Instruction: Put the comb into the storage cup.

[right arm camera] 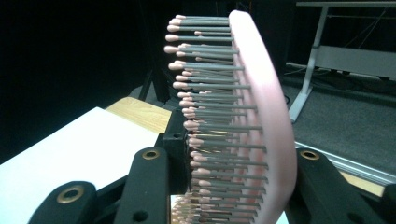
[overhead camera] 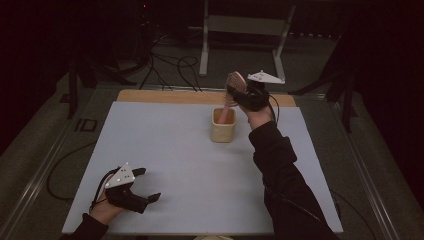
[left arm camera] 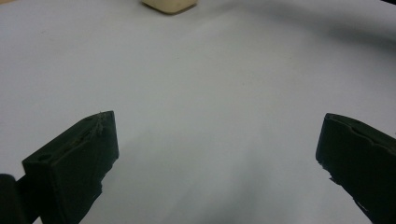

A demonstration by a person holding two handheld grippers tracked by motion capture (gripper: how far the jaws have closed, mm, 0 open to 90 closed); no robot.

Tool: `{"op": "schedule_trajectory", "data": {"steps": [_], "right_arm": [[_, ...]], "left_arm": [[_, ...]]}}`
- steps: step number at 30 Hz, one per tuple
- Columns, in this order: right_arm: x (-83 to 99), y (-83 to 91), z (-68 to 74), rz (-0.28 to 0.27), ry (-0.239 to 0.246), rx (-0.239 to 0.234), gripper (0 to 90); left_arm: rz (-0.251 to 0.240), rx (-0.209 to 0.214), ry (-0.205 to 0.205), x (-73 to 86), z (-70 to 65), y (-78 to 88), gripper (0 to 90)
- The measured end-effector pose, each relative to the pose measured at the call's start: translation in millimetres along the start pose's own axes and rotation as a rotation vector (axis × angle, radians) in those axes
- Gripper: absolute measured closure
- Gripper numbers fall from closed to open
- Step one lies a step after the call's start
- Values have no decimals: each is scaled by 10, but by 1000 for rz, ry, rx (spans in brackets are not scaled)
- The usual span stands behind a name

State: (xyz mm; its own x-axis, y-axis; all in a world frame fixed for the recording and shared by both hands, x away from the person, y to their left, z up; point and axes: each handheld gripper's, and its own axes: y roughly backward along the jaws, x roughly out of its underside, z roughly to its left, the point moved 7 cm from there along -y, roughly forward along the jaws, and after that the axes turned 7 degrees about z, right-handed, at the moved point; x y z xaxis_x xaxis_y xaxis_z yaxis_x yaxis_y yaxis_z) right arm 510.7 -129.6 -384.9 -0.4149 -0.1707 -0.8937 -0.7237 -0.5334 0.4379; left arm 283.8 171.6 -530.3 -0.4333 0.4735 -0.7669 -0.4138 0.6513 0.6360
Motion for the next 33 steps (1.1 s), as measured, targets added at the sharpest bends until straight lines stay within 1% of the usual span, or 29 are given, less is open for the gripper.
{"op": "schedule_trajectory", "data": {"steps": [11, 18, 24, 28, 32, 33], "right_arm": [[130, -101, -47, 18, -18, 1, 638], [197, -157, -60, 26, -25, -2, 638], [256, -202, -67, 32, -42, -7, 639], [300, -230, -73, 39, -42, -7, 639], [327, -251, -84, 41, -57, -10, 639], [333, -255, -91, 41, -53, -10, 638]], "left_arm": [[-5, 3, 2, 1, -3, 12, 1], [-2, 2, 0, 5, -2, 10, 1], [1, 4, -1, 9, -4, 7, 1], [5, 5, -5, 13, -6, 1, 1], [5, 5, -7, 14, -7, -1, 1], [3, 7, -5, 13, -8, -1, 1]]}}
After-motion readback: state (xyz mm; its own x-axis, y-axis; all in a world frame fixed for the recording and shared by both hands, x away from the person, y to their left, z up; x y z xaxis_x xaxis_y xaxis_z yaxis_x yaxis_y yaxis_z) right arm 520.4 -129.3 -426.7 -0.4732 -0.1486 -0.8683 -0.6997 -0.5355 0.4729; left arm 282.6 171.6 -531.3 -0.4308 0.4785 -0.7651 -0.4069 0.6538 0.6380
